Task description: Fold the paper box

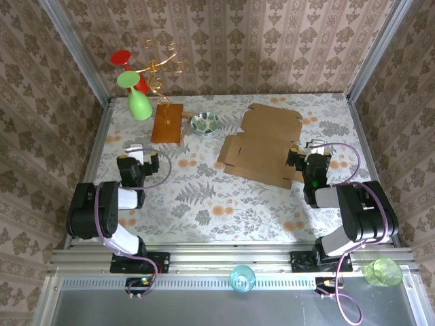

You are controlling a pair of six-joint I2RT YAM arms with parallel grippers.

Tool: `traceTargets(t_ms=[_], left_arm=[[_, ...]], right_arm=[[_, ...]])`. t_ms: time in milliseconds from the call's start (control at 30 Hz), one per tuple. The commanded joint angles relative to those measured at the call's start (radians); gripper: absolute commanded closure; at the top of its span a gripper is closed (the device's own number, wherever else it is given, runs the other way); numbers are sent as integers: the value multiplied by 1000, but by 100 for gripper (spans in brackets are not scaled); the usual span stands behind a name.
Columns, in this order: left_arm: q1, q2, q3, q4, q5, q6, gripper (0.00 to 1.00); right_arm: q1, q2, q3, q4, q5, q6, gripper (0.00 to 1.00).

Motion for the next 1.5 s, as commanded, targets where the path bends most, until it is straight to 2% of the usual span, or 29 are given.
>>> traceTargets(t_ms=[0,667,833,900,967,1033,1100,1167,1233,1267,1300,1333,1367,1400,1433,1467], left_arm=[[-1,-5,21,-14,-9,13,0],[0,-5,17,-11,-10,13,0],[-2,-6,-2,23,-18,13,0],[-7,-5,-39,92,-16,20,0],[-33,-8,-93,197,-53,43,0],[-116,-35,-143,293,-174,109,0],[-203,-100,-160,296,-300,176,0],[-287,-213,-150,216,-422,227,0],[-352,-367,-87,-8,-492,182,0],[-379,-420,-24,-204,-536,118,0],[-403,-489,83,-493,-578,-24,0],[-387,-535,199,-812,-499,-182,0],[-358,-548,277,-979,-404,-322,0],[-323,-543,315,-1064,-341,-511,0],[-278,-536,324,-1085,-214,-660,0],[-231,-520,313,-1045,-64,-732,0]], right_arm=[[-4,7,21,-11,12,-7,0],[-4,6,20,-8,12,-7,0],[-4,6,17,-4,11,-7,0],[-1,-1,3,23,12,-13,0],[16,-36,-23,38,32,-24,0],[66,-46,-78,156,75,-84,0],[120,-121,-90,124,173,-120,0],[138,-291,-38,-78,202,-120,0],[140,-437,48,-248,230,-83,0],[143,-485,99,-322,244,-75,0],[145,-521,178,-432,278,-43,0],[143,-545,291,-608,331,60,0],[124,-544,376,-778,326,175,0],[85,-530,495,-988,265,328,0],[49,-510,583,-1167,230,442,0],[33,-490,625,-1279,236,587,0]])
